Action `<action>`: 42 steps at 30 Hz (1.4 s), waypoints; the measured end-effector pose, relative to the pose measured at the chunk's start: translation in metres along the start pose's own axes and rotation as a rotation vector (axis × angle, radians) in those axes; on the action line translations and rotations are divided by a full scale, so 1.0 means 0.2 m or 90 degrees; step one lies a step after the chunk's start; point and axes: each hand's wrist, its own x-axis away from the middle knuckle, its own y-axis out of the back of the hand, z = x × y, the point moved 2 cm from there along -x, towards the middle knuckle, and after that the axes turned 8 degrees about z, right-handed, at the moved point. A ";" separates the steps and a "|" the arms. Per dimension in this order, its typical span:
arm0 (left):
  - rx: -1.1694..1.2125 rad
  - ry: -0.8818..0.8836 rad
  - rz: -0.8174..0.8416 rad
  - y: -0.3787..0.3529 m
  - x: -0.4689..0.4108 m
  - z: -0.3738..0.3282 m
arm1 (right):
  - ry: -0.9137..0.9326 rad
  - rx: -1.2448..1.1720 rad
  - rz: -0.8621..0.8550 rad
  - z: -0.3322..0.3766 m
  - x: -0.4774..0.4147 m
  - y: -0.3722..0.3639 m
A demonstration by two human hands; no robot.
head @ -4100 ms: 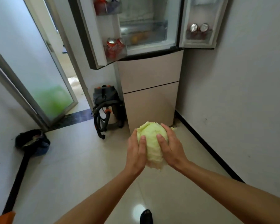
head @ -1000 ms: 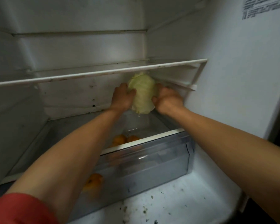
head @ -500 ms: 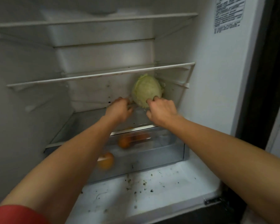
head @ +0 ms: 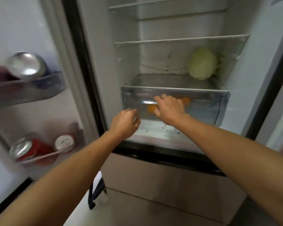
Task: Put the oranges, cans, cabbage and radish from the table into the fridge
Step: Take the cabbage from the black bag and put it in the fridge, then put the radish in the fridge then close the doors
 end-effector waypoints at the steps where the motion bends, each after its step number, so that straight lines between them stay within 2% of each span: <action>1: 0.004 0.015 0.011 0.00 0.11 0.04 | 0.025 -0.006 0.001 0.07 0.03 -0.01; 9: 0.004 0.171 0.147 -0.06 1.13 0.43 | 0.191 -0.092 0.075 0.70 0.42 -0.27; 12: -0.011 0.251 0.153 -0.01 1.53 0.60 | 0.246 -0.076 0.116 1.01 0.59 -0.35; 19: -0.027 0.455 0.151 0.28 2.60 0.99 | 0.379 -0.145 0.177 1.91 1.04 -0.36; 26: -0.011 0.652 0.144 0.69 3.53 1.21 | 0.539 -0.203 0.175 2.84 1.47 -0.22; 33: -0.021 0.801 0.075 1.02 4.14 1.46 | 0.706 -0.191 0.148 3.73 1.70 -0.09; 38: -0.021 0.896 0.049 1.12 4.46 1.83 | 0.810 -0.211 0.144 4.38 1.76 -0.10; 42: -0.014 0.963 0.026 1.26 4.65 2.13 | 0.872 -0.227 0.180 4.89 1.75 -0.10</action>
